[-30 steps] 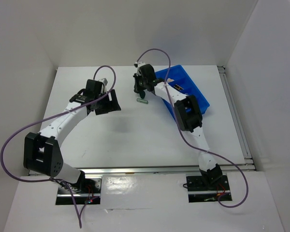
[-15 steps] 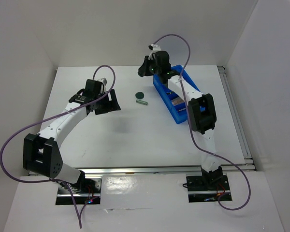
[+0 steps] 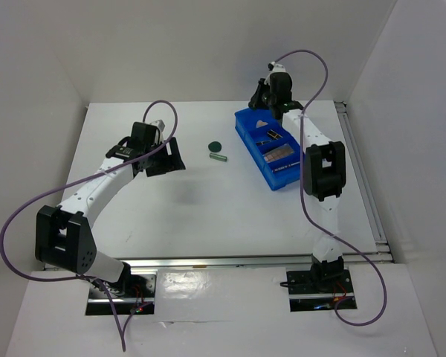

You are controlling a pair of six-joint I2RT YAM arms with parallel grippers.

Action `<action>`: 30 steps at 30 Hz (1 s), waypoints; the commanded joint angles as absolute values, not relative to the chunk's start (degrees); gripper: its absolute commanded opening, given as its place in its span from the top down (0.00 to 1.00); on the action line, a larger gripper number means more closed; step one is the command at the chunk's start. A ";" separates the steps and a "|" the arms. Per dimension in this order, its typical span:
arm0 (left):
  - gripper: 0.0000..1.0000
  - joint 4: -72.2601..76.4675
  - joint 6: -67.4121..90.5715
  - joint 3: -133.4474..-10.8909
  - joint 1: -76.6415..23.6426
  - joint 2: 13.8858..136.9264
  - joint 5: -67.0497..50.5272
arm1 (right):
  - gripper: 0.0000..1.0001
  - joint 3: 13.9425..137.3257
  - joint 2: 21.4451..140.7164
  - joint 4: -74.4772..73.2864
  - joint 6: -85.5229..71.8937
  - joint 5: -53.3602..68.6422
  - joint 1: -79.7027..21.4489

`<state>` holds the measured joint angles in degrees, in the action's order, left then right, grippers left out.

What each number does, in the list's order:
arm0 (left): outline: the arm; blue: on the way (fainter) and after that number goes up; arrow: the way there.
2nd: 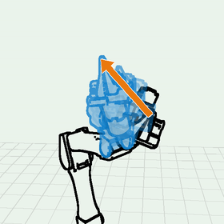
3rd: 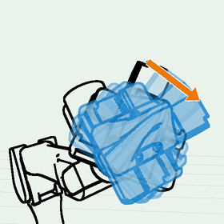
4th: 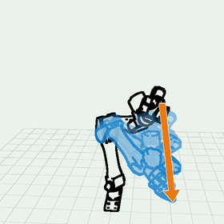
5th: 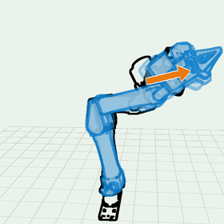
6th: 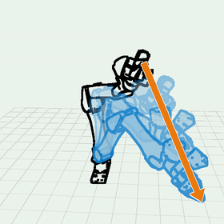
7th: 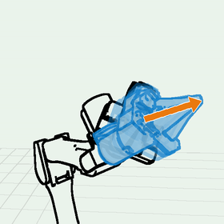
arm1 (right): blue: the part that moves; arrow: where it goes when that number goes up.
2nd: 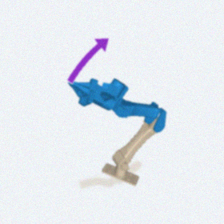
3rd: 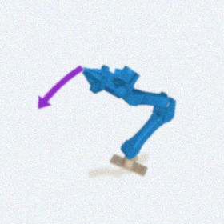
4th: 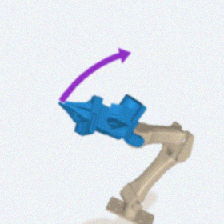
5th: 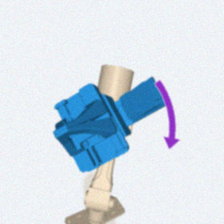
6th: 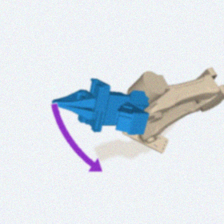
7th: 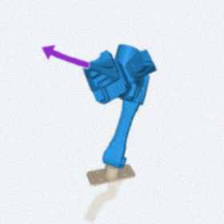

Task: Organize the makeup

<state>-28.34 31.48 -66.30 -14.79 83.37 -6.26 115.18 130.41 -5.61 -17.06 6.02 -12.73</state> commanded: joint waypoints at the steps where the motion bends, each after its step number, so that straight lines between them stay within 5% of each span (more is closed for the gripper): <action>1: 0.16 -27.42 30.59 -67.32 -14.94 83.14 -6.68 | 0.75 116.02 129.81 -6.06 -15.83 3.25 -13.80; 3: 0.17 -27.42 30.59 -67.32 -14.94 83.14 -6.68 | 0.50 117.41 131.04 -7.46 -15.82 2.72 -13.80; 7: 0.17 -27.42 30.59 -67.32 -14.94 83.14 -7.21 | 0.27 118.12 131.04 -8.00 -15.82 3.34 -13.80; 9: 0.17 -27.42 30.59 -67.32 -14.94 82.62 -6.59 | 0.27 117.34 130.43 -8.00 -15.82 3.34 -13.80; 14: 0.17 -27.42 30.59 -66.80 -14.94 82.09 -6.06 | 0.54 110.93 125.16 -4.75 -10.92 1.67 -18.36; 17: 0.17 -27.42 30.59 -66.80 -14.94 82.09 -6.06 | 0.58 110.39 124.63 -5.44 -5.13 1.67 -23.37; 19: 0.17 -27.42 30.59 -67.32 -14.94 82.09 -5.54 | 0.50 112.14 126.81 -9.65 -2.47 0.80 -26.09; 21: 0.17 -28.04 30.59 -67.32 -14.94 82.09 -5.02 | 0.22 118.08 131.63 -17.00 -1.85 -0.52 -28.91; 22: 0.17 -28.56 30.59 -67.32 -14.94 82.09 -5.01 | 0.17 120.30 133.31 -19.05 -2.45 -1.05 -29.44; 30: 0.17 -29.62 31.11 -66.71 -14.41 78.93 -1.15 | 0.11 125.78 140.79 -23.29 -6.06 -2.29 -30.59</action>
